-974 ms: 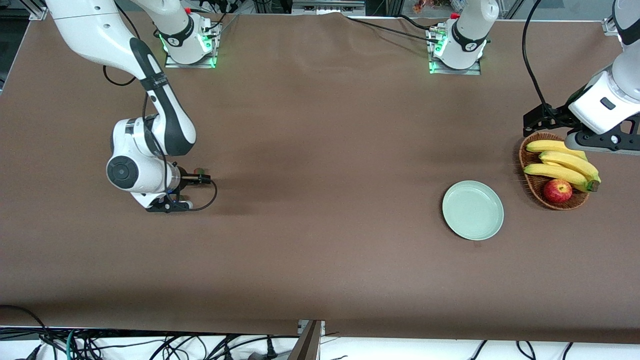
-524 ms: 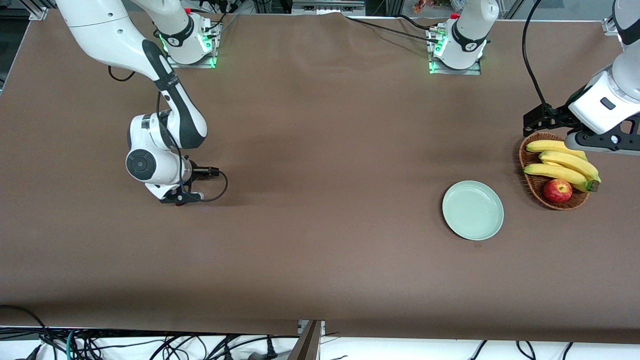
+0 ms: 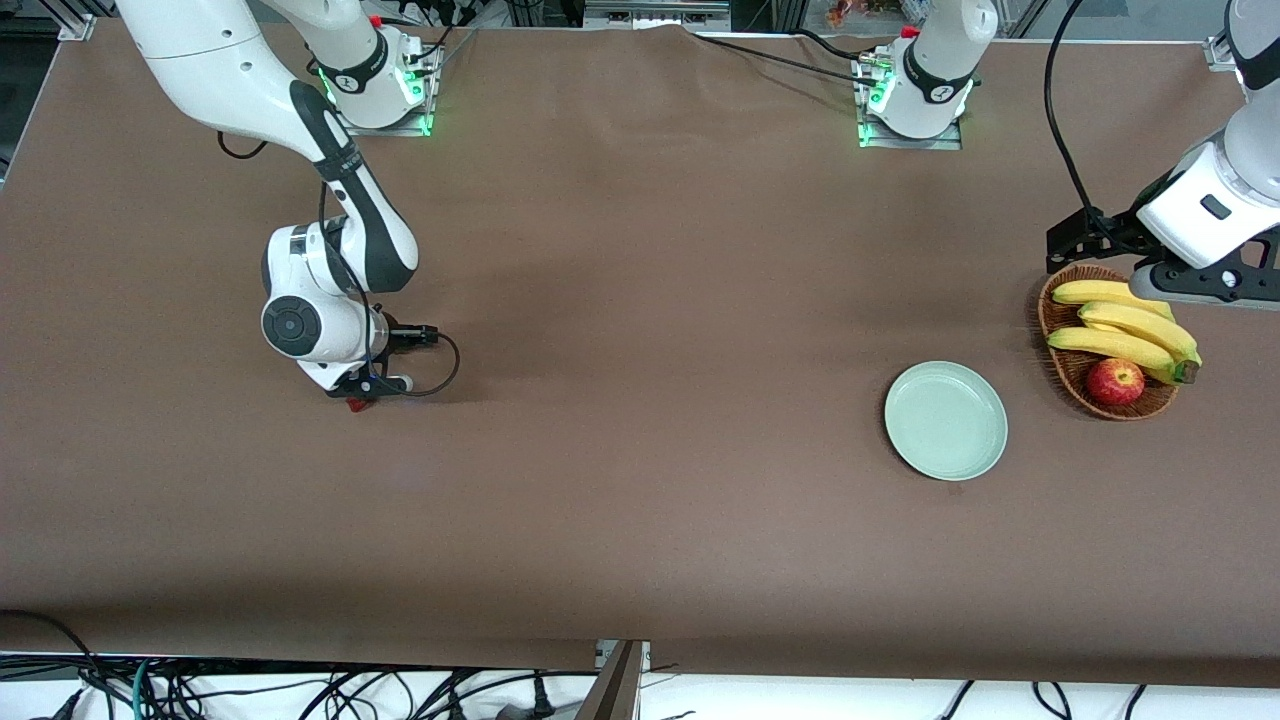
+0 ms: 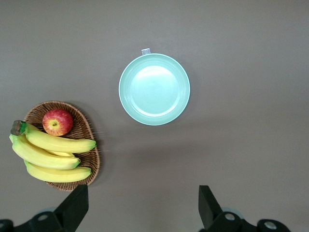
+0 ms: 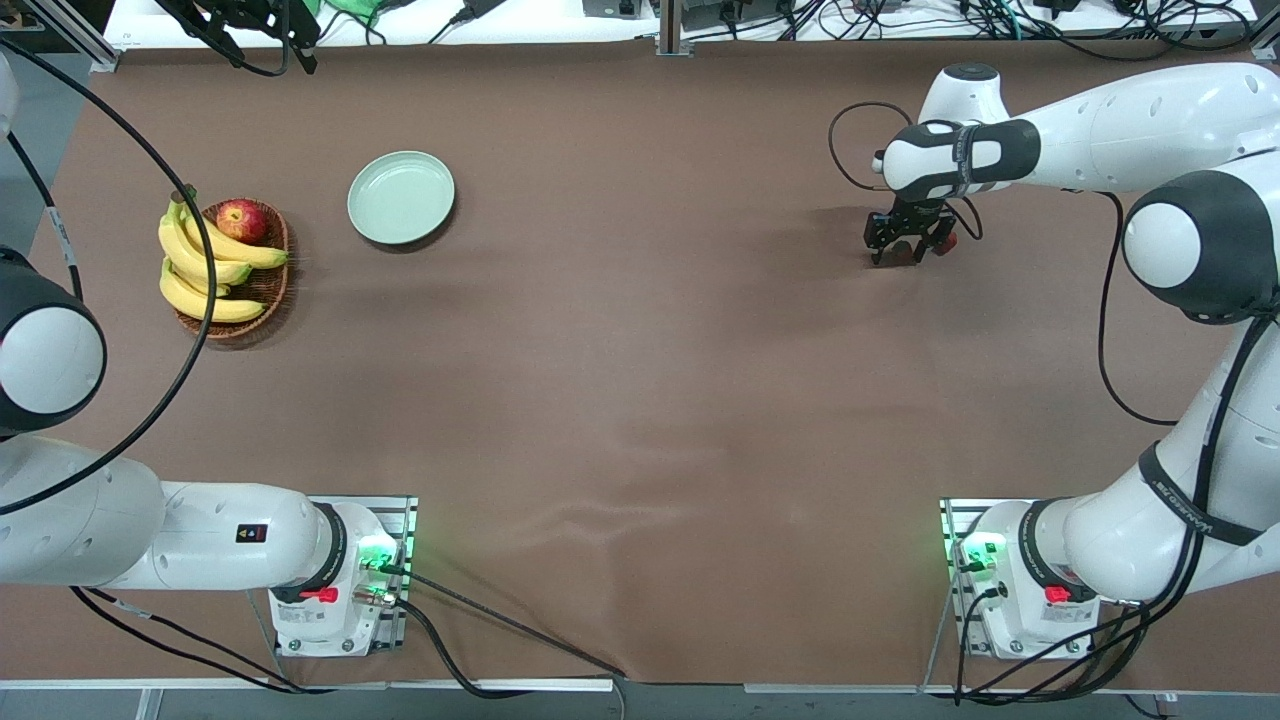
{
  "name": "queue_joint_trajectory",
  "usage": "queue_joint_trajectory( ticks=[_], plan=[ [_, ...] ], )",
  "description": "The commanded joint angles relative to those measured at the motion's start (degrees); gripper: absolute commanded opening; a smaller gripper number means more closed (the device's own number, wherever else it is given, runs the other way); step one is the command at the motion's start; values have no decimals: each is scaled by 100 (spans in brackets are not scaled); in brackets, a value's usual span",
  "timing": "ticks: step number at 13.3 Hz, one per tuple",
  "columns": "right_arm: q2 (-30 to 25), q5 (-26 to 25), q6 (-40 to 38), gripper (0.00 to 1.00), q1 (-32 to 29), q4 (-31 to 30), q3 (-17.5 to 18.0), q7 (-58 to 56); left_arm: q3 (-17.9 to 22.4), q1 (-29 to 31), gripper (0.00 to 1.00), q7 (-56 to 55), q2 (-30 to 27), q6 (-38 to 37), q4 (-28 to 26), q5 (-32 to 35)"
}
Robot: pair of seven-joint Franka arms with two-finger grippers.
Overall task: Collect all strawberries into plate
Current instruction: 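Grasp one strawberry with the right gripper and lift it, then carry the strawberry to mid-table and release it from the right gripper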
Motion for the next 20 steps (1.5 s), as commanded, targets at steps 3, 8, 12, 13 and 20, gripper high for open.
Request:
queue_joint_trajectory(
  ticks=[3, 8, 12, 13, 20],
  plan=[
    [-185, 48, 87, 1, -22, -121, -6, -48, -25, 48, 100, 93, -45, -61, -8, -100],
    [-176, 74, 43, 0, 48, 379, 107, 74, -25, 48, 100, 93, -45, -61, -8, -108],
    [113, 13, 87, 0, 530, 1002, 582, 1565, -25, 48, 100, 93, -45, -61, -8, -100],
    [279, 31, 87, 0, 801, 1291, 600, 2109, -25, 48, 100, 93, -45, -61, -8, -100],
    [2291, 48, 340, 0, 2700, 4647, 591, 5653, -16, 74, 100, 111, -37, -61, -8, -108]
  ],
)
